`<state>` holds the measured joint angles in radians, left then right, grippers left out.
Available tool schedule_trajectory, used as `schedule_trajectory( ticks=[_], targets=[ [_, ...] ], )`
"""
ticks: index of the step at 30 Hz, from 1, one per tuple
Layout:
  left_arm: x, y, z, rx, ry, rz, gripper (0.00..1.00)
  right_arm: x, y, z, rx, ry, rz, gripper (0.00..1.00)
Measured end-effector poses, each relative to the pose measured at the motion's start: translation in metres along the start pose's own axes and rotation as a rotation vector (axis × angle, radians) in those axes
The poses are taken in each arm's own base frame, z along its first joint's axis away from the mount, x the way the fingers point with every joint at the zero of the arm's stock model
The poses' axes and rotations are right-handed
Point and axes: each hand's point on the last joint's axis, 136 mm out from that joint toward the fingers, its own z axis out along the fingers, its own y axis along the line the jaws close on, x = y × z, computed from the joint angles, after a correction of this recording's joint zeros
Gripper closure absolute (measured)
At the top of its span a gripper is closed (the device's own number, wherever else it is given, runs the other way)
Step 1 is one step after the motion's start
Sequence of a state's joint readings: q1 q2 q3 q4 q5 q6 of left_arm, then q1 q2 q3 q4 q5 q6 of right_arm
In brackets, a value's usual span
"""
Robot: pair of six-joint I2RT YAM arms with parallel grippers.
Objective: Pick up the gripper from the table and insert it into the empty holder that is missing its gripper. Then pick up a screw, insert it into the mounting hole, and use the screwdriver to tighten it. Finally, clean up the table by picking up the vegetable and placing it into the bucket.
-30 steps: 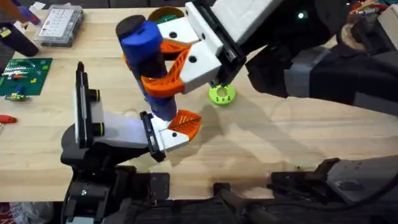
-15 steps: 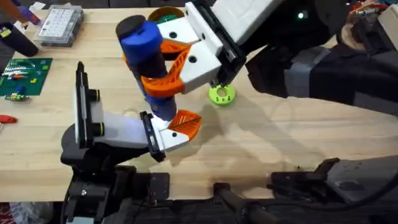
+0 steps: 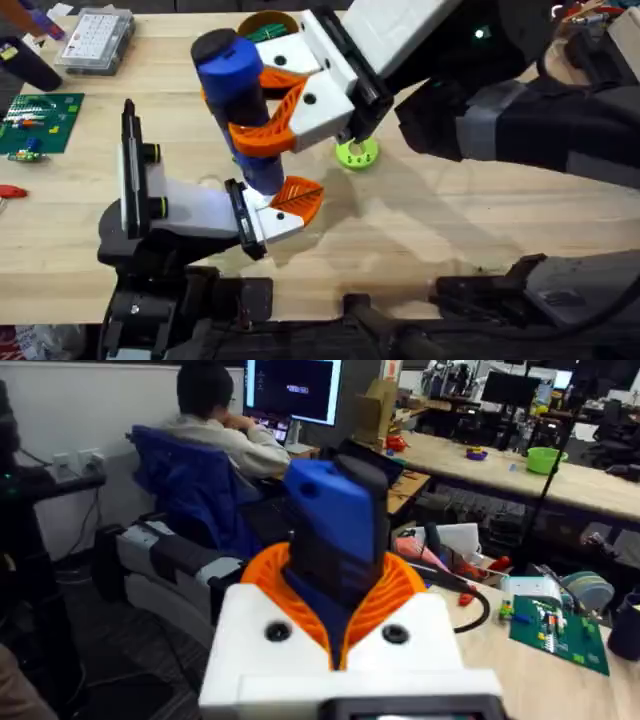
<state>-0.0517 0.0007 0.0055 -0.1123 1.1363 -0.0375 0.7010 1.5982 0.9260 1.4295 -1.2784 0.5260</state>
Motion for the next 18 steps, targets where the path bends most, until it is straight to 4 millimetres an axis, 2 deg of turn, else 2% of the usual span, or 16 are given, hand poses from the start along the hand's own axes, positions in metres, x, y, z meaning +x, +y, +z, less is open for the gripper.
schedule_trajectory(
  ticks=[11,14,18],
  targets=[
    [0.000,0.000,0.000,0.001,0.000,0.001,0.985,-0.003,-0.004,0.001,0.007,-0.001,0.054,0.970],
    [0.000,0.000,0.000,-0.002,0.000,0.000,0.985,-0.018,-0.008,0.005,-0.021,0.013,0.066,0.969],
    [0.000,0.001,0.000,-0.003,0.000,0.001,0.985,-0.055,-0.013,0.013,-0.059,0.021,0.018,0.970]
  ],
)
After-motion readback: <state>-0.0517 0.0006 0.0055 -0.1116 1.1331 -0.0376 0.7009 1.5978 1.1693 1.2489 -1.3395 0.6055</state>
